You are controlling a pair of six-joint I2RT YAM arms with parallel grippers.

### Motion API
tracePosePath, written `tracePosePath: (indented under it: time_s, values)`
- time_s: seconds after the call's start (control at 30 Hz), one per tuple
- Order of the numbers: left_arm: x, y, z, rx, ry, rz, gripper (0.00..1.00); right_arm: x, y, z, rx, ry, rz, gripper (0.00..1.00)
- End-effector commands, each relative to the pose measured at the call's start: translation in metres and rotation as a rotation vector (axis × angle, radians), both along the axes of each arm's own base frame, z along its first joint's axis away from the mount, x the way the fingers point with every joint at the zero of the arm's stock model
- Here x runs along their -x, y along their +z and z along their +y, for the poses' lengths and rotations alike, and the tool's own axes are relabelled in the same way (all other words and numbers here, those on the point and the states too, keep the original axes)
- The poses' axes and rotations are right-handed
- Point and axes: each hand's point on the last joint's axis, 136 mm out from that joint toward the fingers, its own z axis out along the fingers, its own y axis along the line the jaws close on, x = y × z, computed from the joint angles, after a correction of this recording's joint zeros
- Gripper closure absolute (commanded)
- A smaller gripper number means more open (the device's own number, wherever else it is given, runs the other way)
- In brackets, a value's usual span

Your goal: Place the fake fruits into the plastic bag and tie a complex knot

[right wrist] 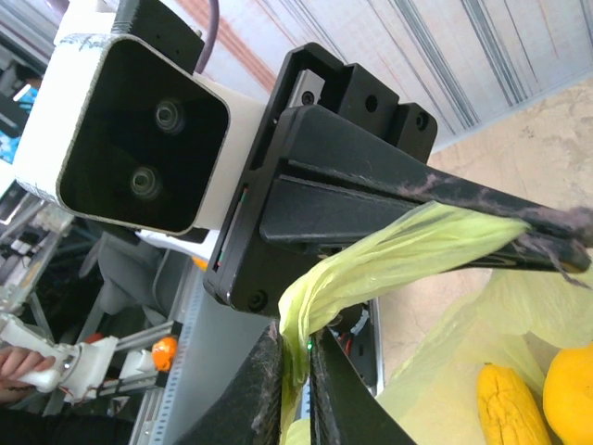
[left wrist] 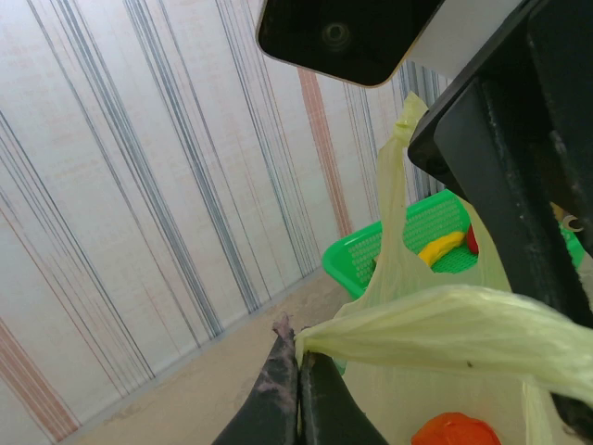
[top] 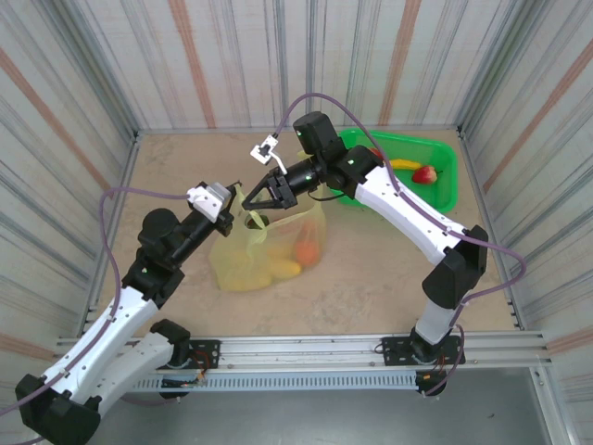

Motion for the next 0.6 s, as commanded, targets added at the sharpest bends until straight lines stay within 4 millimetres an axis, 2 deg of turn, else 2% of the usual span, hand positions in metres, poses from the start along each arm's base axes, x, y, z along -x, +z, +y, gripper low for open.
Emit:
tracePosePath:
  time_s: [0.0,0.23,0.33,0.37,0.5,0.57]
  values:
    - [0.004,0.022,0.003,0.029,0.008,-0.068,1.00,0.005,0.013,-0.009,-0.026,-0.006,-0.032,0.84]
    - [0.001,0.020,0.005,0.030,0.018,-0.061,1.00,0.009,0.012,-0.012,-0.039,-0.004,-0.026,0.88]
    - [0.002,0.019,0.005,0.032,0.016,-0.059,1.00,0.010,0.012,-0.012,-0.040,0.002,-0.018,0.94]
    - [0.001,0.018,0.005,0.031,0.015,-0.055,1.00,0.012,0.013,-0.012,-0.045,0.007,-0.016,1.00]
    - [0.006,0.016,0.003,0.016,-0.010,-0.033,0.99,0.008,0.034,-0.013,-0.092,-0.001,-0.025,1.00]
    - [0.012,0.016,0.004,0.012,-0.021,-0.023,0.88,0.000,0.050,-0.014,-0.116,-0.015,-0.012,1.00]
